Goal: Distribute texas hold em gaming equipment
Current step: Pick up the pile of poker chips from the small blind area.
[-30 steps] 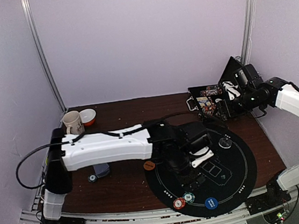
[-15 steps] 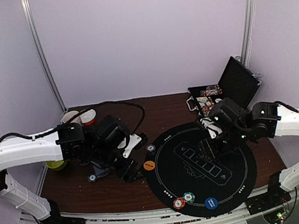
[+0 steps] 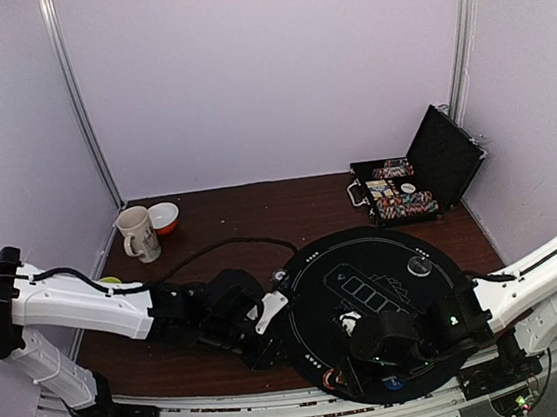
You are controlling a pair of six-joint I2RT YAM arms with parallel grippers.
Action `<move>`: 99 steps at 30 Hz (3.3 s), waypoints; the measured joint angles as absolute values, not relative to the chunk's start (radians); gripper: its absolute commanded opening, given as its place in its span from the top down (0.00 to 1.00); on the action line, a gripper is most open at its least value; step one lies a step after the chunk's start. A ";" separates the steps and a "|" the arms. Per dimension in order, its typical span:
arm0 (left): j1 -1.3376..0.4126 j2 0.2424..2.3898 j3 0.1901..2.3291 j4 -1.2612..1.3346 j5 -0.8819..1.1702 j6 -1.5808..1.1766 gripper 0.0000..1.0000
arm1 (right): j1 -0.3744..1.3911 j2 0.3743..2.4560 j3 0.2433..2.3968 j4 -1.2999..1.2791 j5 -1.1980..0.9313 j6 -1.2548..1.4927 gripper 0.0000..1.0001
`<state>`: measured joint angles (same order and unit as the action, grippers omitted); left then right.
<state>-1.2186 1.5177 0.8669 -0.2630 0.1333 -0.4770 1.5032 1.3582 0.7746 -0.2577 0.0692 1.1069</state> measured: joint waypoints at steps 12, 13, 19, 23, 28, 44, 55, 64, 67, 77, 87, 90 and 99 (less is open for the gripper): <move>-1.257 1.676 0.878 -0.150 0.153 -0.506 0.66 | 1.517 1.358 0.624 -0.138 0.101 1.253 0.65; -1.259 1.681 0.879 -0.145 0.155 -0.508 0.69 | 1.518 1.359 0.615 -0.121 0.101 1.261 0.66; -1.270 1.742 0.900 -0.110 0.178 -0.514 0.74 | 1.520 1.394 0.606 -0.042 0.116 1.265 0.71; -1.274 1.776 0.908 -0.099 0.195 -0.514 0.75 | 1.520 1.397 0.601 -0.022 0.149 1.270 0.73; -1.277 1.794 0.920 -0.075 0.221 -0.515 0.78 | 1.520 1.399 0.587 -0.001 0.166 1.281 0.76; -1.283 1.845 0.945 -0.015 0.280 -0.514 0.81 | 1.521 1.435 0.580 -0.001 0.149 1.309 0.74; -1.283 1.856 0.945 0.007 0.294 -0.514 0.84 | 1.520 1.463 0.582 0.022 0.170 1.294 0.74; -1.282 1.864 0.950 0.015 0.303 -0.515 0.85 | 1.514 1.514 0.606 0.037 0.175 1.270 0.79; -1.281 1.864 0.950 0.015 0.305 -0.518 0.85 | 1.514 1.515 0.614 0.024 0.175 1.268 0.84; -1.277 1.860 0.944 0.023 0.318 -0.523 0.86 | 1.514 1.516 0.637 -0.004 0.167 1.284 0.90; -1.271 1.811 0.890 0.022 0.263 -0.525 0.85 | 1.501 1.563 0.705 -0.038 0.124 1.227 1.00; -1.274 1.766 0.875 -0.015 0.241 -0.522 0.84 | 1.501 1.562 0.722 -0.056 0.123 1.194 1.00; -1.292 1.594 0.843 -0.100 0.177 -0.469 0.78 | 1.472 1.439 0.742 -0.068 0.039 1.103 1.00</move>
